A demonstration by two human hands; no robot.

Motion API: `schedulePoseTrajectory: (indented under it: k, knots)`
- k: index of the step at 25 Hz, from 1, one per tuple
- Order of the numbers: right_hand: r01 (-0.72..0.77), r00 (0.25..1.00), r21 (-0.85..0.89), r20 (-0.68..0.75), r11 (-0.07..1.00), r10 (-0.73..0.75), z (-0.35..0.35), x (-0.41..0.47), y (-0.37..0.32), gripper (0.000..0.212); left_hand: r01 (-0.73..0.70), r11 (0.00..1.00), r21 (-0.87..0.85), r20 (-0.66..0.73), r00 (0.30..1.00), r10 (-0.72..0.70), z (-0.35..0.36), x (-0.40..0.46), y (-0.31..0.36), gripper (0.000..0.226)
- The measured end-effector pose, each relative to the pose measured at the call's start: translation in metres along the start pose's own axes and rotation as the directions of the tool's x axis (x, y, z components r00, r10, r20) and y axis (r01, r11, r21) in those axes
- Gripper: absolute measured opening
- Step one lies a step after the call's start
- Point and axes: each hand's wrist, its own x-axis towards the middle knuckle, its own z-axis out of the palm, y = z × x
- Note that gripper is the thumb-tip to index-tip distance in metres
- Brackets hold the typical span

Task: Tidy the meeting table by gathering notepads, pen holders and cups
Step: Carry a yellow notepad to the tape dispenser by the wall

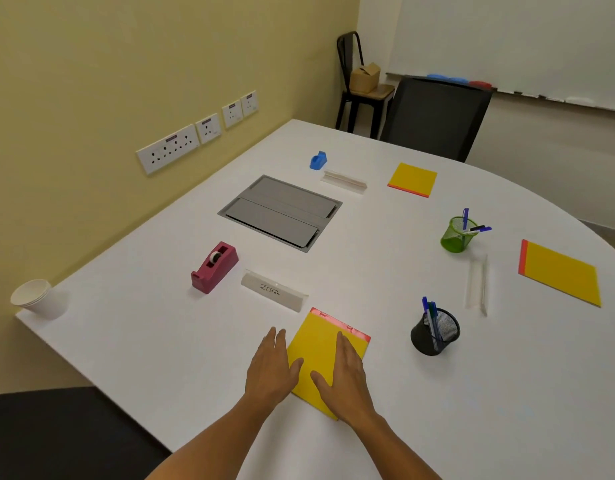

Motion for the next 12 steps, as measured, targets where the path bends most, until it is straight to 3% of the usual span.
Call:
schedulePoseTrajectory:
  k: [12]
  knots:
    - [-0.207,0.976,-0.016,0.065,0.978,0.208,0.010,0.015,0.019,0.103,0.028,0.999,-0.017,0.176,0.984,-0.025,0.032,0.021,-0.012,0.083]
